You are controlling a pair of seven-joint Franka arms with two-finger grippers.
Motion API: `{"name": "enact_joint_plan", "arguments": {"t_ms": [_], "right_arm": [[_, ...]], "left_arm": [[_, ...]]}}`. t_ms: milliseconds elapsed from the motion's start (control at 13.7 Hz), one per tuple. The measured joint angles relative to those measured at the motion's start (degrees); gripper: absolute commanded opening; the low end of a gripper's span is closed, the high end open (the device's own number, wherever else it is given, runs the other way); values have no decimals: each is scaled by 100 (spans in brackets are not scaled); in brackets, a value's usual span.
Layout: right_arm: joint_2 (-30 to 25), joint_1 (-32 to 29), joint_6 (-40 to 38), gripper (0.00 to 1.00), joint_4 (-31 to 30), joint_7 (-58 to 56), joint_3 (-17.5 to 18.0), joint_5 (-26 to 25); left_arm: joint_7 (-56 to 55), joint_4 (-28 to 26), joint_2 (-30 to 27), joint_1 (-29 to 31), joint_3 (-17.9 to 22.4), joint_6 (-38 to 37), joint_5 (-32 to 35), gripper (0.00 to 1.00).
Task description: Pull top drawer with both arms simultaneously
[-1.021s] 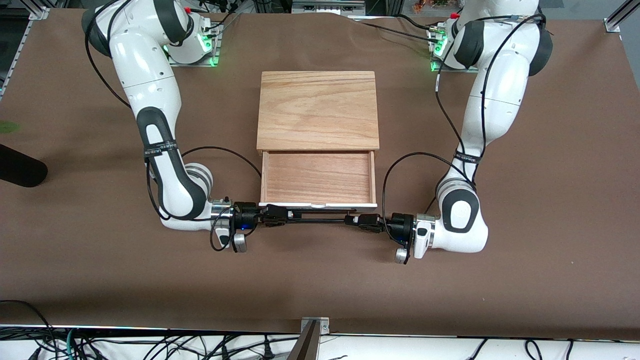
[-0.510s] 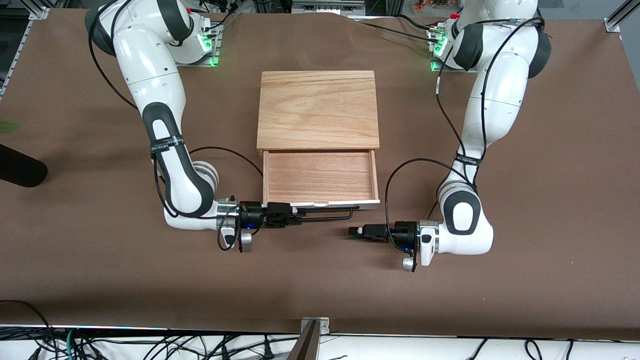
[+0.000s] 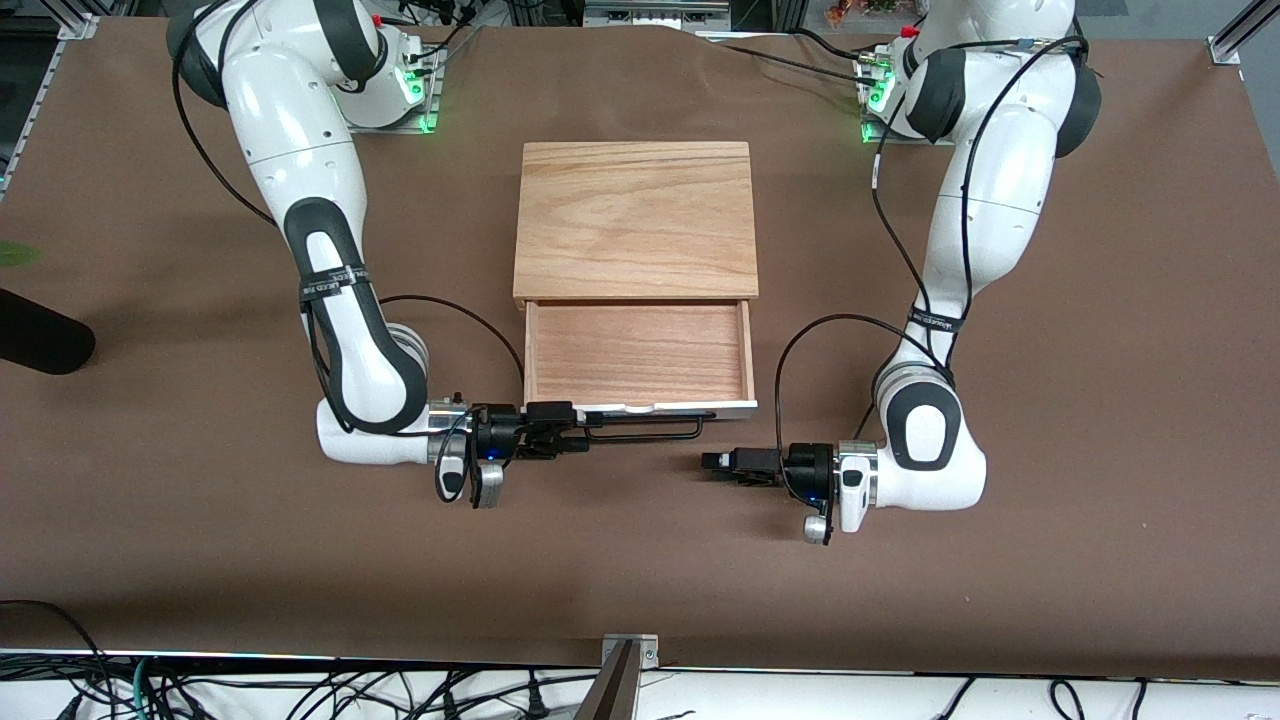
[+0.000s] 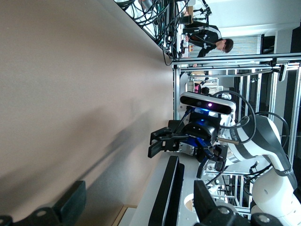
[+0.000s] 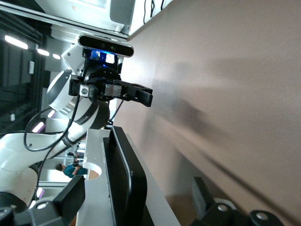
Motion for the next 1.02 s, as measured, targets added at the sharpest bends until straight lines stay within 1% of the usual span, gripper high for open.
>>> {"name": "enact_joint_plan", "arguments": {"t_ms": [219, 438, 510, 656, 802, 1021], "right_arm": [[-218, -10, -3, 100, 13, 595, -231, -548], [-576, -2, -1, 100, 59, 1260, -454, -1307], [-696, -2, -5, 100, 90, 1397, -557, -1688], [-986, -14, -154, 100, 132, 1574, -708, -2635], [-1307, -7, -664, 100, 134, 1786, -911, -3571], [-1704, -12, -1468, 100, 133, 1934, -1345, -4622]], "left_arm": [[-220, 98, -7, 47, 32, -1, 104, 100], [-492, 255, -61, 192, 34, -182, 663, 100], [-573, 315, -91, 249, 35, -306, 872, 100], [-738, 463, -163, 353, 45, -550, 1408, 100], [-902, 603, -284, 419, 132, -827, 1951, 100], [-940, 675, -624, 458, 489, -1357, 2905, 100]]}}
